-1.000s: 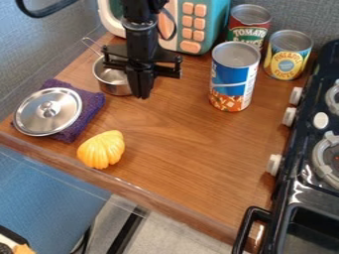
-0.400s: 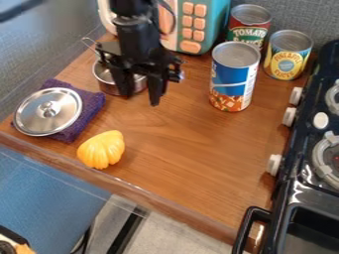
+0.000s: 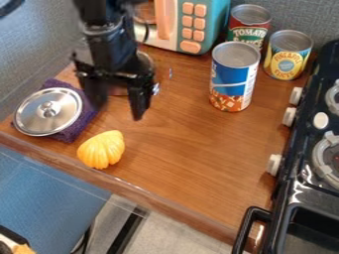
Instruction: Put the yellow pumpkin between silver pot and tomato can
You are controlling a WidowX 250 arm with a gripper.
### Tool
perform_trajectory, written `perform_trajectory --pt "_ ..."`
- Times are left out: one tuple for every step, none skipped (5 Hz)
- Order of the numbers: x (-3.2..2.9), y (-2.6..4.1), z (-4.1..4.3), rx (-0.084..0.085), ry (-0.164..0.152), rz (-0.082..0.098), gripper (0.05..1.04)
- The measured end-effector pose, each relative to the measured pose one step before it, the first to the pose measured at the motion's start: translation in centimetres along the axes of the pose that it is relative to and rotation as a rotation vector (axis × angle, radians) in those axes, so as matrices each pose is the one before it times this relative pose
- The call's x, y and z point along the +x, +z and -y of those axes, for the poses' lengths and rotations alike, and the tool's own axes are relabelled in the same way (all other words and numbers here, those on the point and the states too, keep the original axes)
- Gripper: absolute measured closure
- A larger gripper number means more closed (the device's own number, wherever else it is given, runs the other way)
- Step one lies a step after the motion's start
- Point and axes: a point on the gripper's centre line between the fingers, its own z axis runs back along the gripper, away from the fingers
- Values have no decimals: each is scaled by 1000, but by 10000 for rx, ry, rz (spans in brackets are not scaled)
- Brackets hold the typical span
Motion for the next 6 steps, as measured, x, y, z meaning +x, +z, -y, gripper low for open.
perform_trajectory --pt "-1335 -1387 -707 160 40 -317 85" --pt "-1406 -1324 -427 314 -108 -423 84" --pt "-274 -1597 -621 371 245 -505 84" --pt "-256 -1651 -81 416 87 -635 84" --pt "137 -891 261 104 74 -296 139" --pt "184 118 111 58 -17 59 419"
